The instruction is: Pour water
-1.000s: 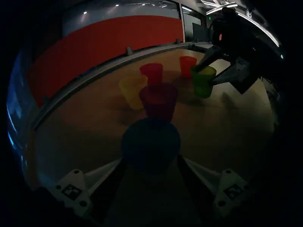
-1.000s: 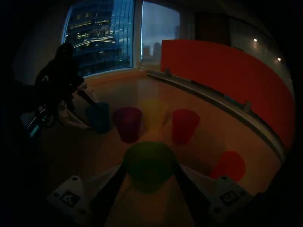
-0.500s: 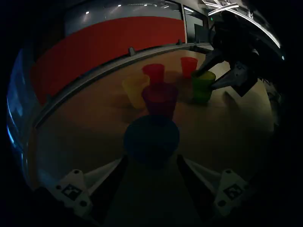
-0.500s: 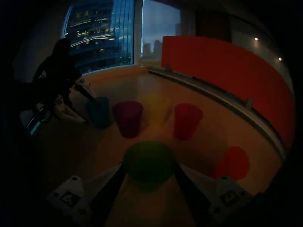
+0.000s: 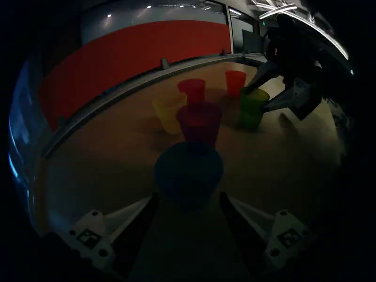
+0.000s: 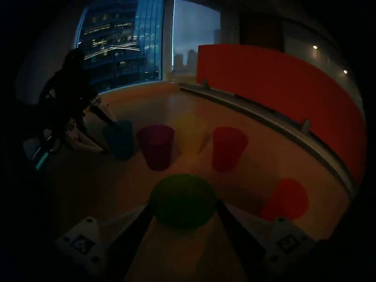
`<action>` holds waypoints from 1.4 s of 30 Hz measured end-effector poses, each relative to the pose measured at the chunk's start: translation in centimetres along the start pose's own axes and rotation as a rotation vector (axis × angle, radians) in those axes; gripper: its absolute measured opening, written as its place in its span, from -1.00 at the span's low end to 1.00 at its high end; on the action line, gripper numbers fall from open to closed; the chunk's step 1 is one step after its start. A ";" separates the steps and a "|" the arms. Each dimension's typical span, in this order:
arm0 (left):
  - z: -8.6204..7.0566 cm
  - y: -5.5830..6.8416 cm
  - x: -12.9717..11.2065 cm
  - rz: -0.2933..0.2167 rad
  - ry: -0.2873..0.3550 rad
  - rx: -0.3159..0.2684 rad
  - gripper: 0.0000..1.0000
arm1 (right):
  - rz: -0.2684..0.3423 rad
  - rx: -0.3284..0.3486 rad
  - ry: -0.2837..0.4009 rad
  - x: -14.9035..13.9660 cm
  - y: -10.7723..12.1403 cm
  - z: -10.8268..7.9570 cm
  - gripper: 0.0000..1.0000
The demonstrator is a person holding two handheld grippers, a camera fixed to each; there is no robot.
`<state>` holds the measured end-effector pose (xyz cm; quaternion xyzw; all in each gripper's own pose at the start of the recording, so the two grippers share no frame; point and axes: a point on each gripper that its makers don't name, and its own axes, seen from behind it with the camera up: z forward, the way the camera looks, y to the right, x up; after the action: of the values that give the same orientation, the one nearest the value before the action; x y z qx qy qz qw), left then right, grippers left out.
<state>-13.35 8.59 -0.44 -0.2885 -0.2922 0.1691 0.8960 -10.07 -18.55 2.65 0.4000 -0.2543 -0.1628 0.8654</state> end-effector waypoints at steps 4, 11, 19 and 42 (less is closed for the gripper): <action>-0.3 -0.2 -0.1 -0.008 0.004 0.009 0.89 | 0.000 -0.007 0.000 -0.1 0.0 -0.4 1.00; -1.3 -0.7 -0.4 -0.031 0.014 0.029 0.90 | 0.015 -0.018 0.009 -0.4 -0.1 -1.6 1.00; -2.8 -1.6 -0.7 -0.079 0.034 0.059 0.91 | 0.027 -0.055 0.013 -1.4 0.2 -3.6 1.00; -8.5 -4.3 0.9 -0.171 0.148 0.191 0.91 | 0.090 -0.197 0.124 -1.5 -0.2 -10.8 1.00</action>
<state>-6.75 2.15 -3.04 -0.1876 -0.2312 0.0974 0.9497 -5.16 -11.29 -3.92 0.3106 -0.2009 -0.1229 0.9209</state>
